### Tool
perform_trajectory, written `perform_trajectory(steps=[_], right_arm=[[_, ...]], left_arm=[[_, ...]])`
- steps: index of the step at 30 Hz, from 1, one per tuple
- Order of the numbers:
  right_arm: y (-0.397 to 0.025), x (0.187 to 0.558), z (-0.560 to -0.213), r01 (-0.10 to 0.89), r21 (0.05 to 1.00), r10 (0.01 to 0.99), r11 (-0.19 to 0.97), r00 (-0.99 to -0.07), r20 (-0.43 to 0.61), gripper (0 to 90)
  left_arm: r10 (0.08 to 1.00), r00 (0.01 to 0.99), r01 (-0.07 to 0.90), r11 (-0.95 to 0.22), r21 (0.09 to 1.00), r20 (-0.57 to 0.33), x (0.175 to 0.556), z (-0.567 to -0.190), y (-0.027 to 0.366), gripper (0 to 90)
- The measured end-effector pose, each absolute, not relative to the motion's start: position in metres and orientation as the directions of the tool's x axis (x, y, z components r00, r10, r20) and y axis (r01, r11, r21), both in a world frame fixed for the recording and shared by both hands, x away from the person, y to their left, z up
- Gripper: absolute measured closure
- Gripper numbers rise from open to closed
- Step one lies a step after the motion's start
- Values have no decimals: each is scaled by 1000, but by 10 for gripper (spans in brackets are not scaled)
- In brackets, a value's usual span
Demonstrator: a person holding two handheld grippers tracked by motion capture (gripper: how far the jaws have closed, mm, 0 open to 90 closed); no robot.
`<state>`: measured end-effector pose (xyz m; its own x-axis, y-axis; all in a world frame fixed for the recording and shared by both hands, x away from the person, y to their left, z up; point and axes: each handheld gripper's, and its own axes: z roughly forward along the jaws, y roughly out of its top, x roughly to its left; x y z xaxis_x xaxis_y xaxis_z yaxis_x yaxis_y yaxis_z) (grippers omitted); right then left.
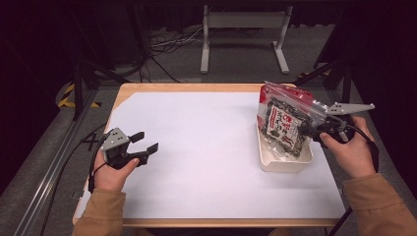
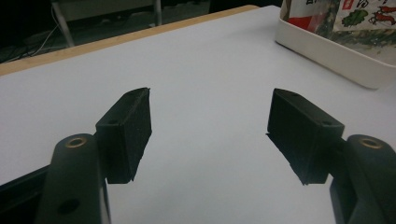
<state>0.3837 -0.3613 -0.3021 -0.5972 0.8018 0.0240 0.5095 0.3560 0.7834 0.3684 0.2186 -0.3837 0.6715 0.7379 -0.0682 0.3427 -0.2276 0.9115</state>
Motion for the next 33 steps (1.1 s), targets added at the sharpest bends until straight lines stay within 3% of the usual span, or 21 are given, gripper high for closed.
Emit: perform_trajectory(steps=[7,18,19,21,26,33], right_arm=[[-377,389,-313,522,802,801,291,-591,94,763],[-377,385,-317,438,854,796,281,-603,47,734],[-377,384,-317,432,856,801,283,-598,37,703],[-375,383,-319,406,867,816,290,-578,-3,553],[-379,372,-321,354,905,843,234,-538,-8,330],[-385,334,-332,292,937,850,189,-526,-8,288]], left_arm=[[737,672,349,-232,908,-70,368,-385,217,303],[739,669,357,-220,908,-84,365,-389,219,267],[741,668,354,-225,908,-77,365,-389,220,259],[739,669,354,-225,908,-78,364,-390,221,245],[736,673,351,-233,907,-71,354,-391,224,222],[733,677,340,-242,909,-58,333,-395,232,202]])
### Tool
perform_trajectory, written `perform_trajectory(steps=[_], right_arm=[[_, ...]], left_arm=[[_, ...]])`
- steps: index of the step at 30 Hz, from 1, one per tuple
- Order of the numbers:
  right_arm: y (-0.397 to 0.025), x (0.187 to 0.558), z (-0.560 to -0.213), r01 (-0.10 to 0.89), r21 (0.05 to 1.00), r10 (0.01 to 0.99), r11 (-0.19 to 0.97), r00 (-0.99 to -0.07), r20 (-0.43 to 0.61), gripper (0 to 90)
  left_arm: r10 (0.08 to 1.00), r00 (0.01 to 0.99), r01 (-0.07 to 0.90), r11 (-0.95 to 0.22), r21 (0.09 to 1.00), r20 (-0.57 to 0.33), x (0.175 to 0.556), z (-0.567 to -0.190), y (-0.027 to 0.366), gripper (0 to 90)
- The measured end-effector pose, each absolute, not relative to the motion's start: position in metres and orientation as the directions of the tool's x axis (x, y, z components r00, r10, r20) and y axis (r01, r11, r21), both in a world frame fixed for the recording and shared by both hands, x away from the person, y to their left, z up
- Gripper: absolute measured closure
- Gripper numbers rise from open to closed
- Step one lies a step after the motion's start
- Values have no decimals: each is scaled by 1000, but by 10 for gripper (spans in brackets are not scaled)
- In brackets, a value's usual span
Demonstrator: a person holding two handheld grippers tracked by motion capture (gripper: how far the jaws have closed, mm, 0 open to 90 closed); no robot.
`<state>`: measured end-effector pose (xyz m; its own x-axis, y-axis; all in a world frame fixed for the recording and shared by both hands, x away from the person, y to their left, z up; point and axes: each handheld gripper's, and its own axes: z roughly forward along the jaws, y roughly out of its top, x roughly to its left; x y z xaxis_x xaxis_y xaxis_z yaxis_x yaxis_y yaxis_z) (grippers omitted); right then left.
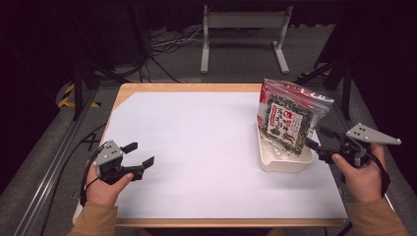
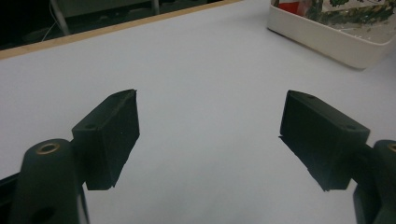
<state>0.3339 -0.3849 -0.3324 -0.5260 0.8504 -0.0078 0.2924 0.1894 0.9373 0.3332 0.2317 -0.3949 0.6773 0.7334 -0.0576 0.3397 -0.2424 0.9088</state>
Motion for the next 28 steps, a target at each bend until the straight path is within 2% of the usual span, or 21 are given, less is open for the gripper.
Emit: perform_trajectory(steps=[11,18,28], right_arm=[[-387,297,-367,264,953,848,148,-529,15,280],[-385,295,-386,249,959,849,134,-528,18,266],[-384,296,-389,253,957,849,145,-528,11,262]], left_arm=[[752,658,309,-228,924,-34,311,-401,247,193],[759,651,259,-243,935,17,298,-405,252,191],[757,653,252,-223,941,4,299,-406,256,187]])
